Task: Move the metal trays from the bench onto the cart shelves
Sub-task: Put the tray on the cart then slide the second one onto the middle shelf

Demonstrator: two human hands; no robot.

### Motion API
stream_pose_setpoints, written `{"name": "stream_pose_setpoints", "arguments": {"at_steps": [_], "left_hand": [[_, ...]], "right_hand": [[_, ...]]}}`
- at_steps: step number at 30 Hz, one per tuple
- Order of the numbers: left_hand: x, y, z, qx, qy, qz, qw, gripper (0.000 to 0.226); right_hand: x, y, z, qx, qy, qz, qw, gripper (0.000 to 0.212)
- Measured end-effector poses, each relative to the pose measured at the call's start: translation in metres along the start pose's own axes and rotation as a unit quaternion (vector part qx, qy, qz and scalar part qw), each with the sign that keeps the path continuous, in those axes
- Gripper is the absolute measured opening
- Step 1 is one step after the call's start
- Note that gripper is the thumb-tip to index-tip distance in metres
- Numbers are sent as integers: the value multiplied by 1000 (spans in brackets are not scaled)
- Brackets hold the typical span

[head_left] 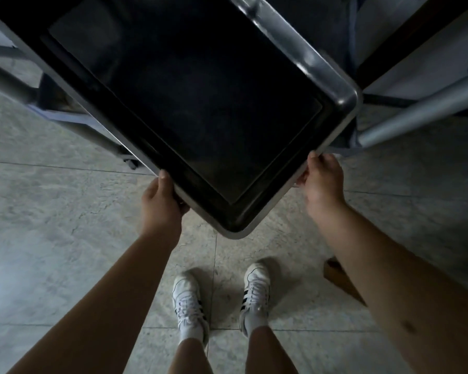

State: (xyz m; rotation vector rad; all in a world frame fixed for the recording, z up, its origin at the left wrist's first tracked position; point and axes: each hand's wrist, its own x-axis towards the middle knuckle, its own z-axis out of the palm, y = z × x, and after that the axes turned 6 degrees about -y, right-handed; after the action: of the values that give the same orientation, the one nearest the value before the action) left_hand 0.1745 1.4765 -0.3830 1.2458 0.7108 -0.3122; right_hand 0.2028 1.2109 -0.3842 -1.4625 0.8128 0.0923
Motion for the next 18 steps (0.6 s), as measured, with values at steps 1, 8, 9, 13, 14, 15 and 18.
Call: {"name": "stream_pose_setpoints", "arguments": {"at_steps": [1, 8, 9, 13, 14, 15, 18], "left_hand": [[-1, 0, 4, 23, -20, 10, 999, 36], [1, 15, 44, -7, -52, 9, 999, 14], [1, 15, 50, -20, -45, 2, 999, 14], [7, 13, 80, -78, -39, -25, 996, 13], [9, 13, 89, -88, -42, -30, 995, 13], [11, 12, 98, -97, -47, -34, 994, 12], [17, 10, 120, -89, -89, -39, 991, 11]], "right_hand": [[14, -7, -4, -12, 6, -3, 1000, 23], [87, -55, -11, -152, -4, -2, 988, 24], [88, -59, -11, -188, -8, -3, 982, 23], [36, -36, -24, -360, -36, -34, 932, 36], [15, -24, -28, -343, -63, -29, 937, 32], [-2, -14, -30, -299, -92, -19, 949, 25], [-9, -4, -28, -114, -76, 10, 991, 13]]}}
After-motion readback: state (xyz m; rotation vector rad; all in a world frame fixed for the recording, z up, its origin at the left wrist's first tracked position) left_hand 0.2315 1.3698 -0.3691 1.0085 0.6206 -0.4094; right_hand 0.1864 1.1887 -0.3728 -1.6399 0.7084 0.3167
